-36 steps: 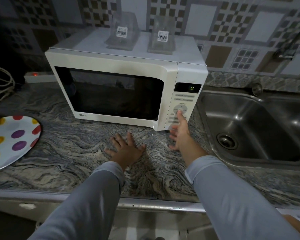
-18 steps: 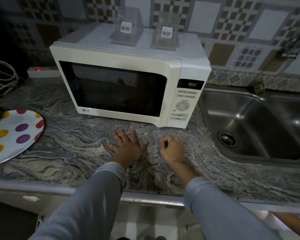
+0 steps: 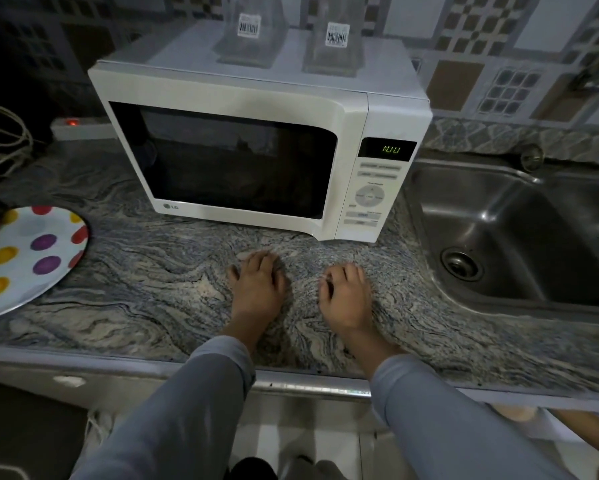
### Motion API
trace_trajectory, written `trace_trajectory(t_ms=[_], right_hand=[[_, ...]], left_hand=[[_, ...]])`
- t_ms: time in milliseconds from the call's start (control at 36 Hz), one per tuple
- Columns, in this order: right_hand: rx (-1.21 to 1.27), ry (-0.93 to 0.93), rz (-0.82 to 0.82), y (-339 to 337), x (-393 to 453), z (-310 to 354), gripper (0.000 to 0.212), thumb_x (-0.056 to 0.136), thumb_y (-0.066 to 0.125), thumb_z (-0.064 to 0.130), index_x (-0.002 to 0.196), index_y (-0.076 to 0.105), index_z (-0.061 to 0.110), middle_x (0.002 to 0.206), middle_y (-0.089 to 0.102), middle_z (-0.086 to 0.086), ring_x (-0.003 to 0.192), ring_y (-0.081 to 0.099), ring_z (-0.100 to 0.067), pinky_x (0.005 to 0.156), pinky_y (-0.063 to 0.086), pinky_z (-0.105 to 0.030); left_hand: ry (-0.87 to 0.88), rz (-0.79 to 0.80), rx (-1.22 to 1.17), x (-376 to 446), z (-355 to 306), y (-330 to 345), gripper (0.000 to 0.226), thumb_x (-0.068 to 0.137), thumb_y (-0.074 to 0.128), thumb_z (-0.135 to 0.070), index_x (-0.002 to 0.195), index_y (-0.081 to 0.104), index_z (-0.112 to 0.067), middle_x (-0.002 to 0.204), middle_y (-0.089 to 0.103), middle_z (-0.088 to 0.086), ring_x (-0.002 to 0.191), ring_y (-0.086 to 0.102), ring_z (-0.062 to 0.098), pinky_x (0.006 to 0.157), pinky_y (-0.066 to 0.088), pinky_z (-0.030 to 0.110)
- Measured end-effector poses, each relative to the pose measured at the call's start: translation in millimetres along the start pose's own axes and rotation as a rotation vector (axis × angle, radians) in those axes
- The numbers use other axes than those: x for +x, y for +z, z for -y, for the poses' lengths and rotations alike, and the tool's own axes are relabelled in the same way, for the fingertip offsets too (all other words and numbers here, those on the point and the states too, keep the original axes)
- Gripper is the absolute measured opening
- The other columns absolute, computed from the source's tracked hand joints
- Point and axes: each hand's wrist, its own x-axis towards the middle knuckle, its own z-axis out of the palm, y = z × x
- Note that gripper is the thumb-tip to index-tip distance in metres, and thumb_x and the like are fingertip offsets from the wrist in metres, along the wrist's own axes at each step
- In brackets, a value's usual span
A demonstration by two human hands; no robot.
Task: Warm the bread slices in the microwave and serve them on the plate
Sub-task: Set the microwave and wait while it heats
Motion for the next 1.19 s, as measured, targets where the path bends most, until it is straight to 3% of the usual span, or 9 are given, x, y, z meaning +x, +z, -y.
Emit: trace_trajectory(t_ms=[1194], right_hand=[[0.012, 0.031, 0.021, 1.1, 0.6, -1.6, 0.033, 0.079, 0.04, 0.033, 0.085, 0.063, 0.011, 0.089, 0.057, -0.009, 0.087, 0.054, -0.029, 0.075, 0.045, -0.036]], left_hand=[[-0.004, -0.038, -0.005, 0.1, 0.5, 1.2, 0.039, 0.092, 0.046, -0.03, 0.129, 0.051, -0.019, 0.136, 0.049, 0.004, 0.13, 0.041, 0.023, 0.113, 0.015, 0.051]])
